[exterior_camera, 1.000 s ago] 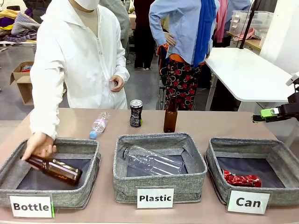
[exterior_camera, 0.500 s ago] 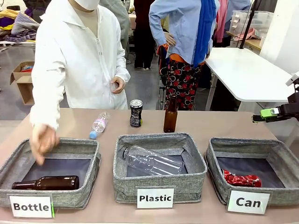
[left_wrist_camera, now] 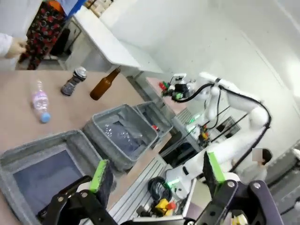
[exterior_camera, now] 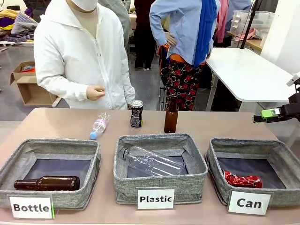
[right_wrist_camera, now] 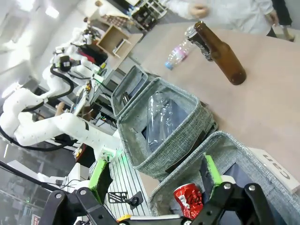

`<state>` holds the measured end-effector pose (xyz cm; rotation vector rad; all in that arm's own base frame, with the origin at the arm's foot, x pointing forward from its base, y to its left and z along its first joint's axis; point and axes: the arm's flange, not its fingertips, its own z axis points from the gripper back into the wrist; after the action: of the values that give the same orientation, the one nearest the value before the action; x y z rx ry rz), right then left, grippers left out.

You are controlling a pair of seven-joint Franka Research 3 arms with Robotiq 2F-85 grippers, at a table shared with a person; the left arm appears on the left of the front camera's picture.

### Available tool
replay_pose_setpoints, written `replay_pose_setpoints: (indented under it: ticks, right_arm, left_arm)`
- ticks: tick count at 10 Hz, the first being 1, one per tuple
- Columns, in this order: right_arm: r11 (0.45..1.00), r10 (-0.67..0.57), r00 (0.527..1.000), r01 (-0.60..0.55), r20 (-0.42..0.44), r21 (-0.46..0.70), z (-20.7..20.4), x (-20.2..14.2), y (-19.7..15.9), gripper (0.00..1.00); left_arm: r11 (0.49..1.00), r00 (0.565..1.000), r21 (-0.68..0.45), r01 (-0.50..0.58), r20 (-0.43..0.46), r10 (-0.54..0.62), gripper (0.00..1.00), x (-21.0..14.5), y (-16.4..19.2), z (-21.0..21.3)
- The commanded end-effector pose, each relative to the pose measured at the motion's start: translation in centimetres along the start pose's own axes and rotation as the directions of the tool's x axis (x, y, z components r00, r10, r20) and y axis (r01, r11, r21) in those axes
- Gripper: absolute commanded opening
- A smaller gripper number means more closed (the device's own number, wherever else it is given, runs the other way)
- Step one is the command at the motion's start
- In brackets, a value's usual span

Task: Sort the can waste into the basket.
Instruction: Pick up the can waste from the table and place it in the right Fabric basket.

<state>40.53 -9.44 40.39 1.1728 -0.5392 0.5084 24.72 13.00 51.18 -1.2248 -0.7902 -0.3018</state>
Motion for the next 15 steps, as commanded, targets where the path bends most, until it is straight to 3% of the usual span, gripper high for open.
replay_pose_setpoints:
  ticks: [1,4,5,6,11,13,14,15]
  right_arm:
    - [1.000,0.012,1.000,-0.012,0.010,0.008,0.1,0.2,0.1,1.00]
    - [1.000,0.012,1.000,-0.012,0.010,0.008,0.1,0.2,0.1,1.00]
    - [1.000,0.012,1.000,-0.012,0.010,0.008,0.1,0.2,0.1,1.00]
    - [1.000,0.012,1.000,-0.012,0.010,0.008,0.1,0.2,0.1,1.00]
    - [1.000,0.012,1.000,-0.012,0.010,0.008,0.1,0.2,0.1,1.00]
    - [1.000,0.012,1.000,-0.012,0.010,0.008,0.1,0.2,0.1,1.00]
    - [1.000,0.012,1.000,-0.012,0.010,0.008,0.1,0.2,0.1,1.00]
    - [1.000,0.012,1.000,-0.012,0.010,0.008,0.1,0.2,0.1,1.00]
  left_arm:
    - [0.998,0.996,-0.037,0.058,-0.066,-0.061,1.00,-0.8,0.0,-6.9]
    - [0.995,0.976,-0.034,0.093,-0.194,-0.098,1.00,-3.2,1.8,-14.1]
    - [0.995,0.974,0.055,0.078,-0.219,-0.065,1.00,-3.9,2.4,-15.4]
    - [0.998,0.980,-0.027,0.056,-0.188,-0.060,1.00,1.9,1.3,-11.7]
    - [0.998,0.982,-0.020,0.065,-0.178,-0.068,1.00,2.1,1.7,-11.8]
    - [0.996,0.907,-0.034,0.083,-0.411,-0.089,1.00,3.5,5.0,-17.7]
    - [0.983,0.840,-0.070,0.168,-0.512,-0.179,1.00,3.3,6.4,-20.5]
    - [0.966,0.796,-0.098,0.237,-0.551,-0.251,1.00,3.6,7.7,-22.3]
